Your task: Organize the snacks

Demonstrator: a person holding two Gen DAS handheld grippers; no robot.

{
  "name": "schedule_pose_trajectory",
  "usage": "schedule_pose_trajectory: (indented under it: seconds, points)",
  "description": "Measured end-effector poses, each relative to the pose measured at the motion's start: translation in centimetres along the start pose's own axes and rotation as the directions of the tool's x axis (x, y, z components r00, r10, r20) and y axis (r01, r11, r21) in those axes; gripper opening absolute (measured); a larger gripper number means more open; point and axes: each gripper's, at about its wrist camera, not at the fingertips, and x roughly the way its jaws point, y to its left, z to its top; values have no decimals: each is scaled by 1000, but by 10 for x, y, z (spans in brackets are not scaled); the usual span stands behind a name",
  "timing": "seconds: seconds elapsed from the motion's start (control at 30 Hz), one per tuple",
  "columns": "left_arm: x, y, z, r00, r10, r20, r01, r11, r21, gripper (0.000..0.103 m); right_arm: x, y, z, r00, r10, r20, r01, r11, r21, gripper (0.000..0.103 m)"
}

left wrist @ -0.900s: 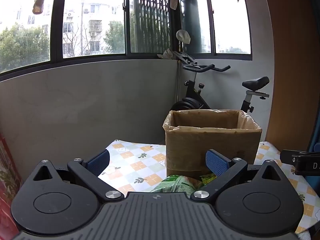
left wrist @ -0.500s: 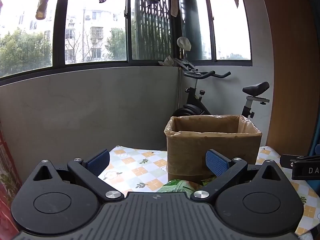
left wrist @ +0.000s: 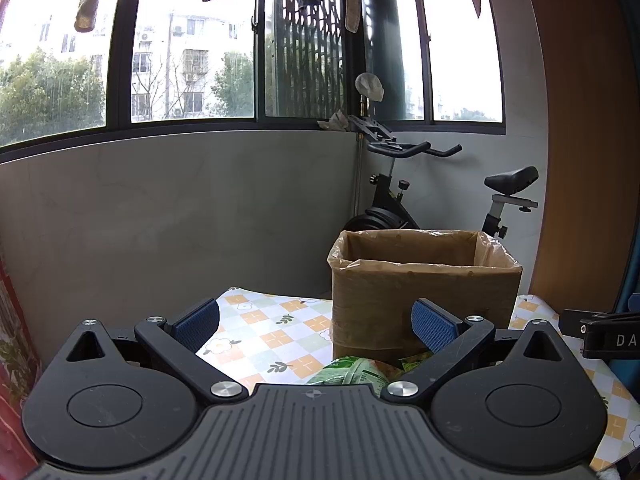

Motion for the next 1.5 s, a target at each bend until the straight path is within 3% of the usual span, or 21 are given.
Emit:
schedule_pose_trajectory:
  seconds: [1.5]
  points:
    - [-1,-1,-1,1000,-5,-3,5,1000,-7,103,5,1,-3,1000,-7,-6,7,1000,15,103]
